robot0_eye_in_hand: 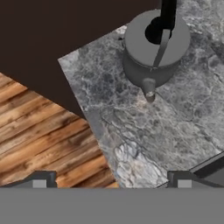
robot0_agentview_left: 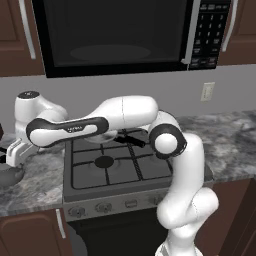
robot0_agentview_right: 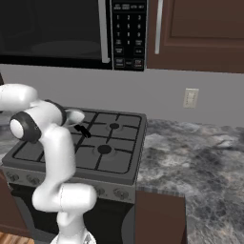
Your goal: Pick the kettle from the counter and place it on a stove burner. Then turn the burner on.
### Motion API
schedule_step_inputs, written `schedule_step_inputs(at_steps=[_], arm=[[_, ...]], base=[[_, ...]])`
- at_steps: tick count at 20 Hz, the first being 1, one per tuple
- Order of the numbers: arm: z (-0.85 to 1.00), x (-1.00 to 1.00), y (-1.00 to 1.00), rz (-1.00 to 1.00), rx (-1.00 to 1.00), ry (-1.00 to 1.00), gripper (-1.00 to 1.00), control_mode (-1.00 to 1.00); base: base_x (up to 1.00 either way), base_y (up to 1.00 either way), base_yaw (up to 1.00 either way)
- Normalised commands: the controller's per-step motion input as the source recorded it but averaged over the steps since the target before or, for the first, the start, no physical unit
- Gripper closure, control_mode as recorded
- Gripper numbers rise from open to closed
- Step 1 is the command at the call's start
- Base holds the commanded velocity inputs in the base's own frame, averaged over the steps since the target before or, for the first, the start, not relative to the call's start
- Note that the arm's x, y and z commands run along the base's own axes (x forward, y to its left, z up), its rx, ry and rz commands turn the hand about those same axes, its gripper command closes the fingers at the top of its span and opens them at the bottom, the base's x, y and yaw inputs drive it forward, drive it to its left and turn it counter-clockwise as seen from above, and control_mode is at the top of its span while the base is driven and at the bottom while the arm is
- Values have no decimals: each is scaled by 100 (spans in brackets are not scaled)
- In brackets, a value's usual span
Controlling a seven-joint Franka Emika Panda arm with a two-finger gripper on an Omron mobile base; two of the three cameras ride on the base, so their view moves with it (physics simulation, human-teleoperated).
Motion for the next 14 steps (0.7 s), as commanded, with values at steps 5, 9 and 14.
schedule_step_inputs(at_steps=[5,9,14], arm=[[0,16,45,-4,0,-1,-100,-100],[0,24,20,-7,0,-1,-100,-100],[0,33,1,-10,0,-4,-100,-100]], base=[[0,0,0],[0,0,0],[0,0,0]])
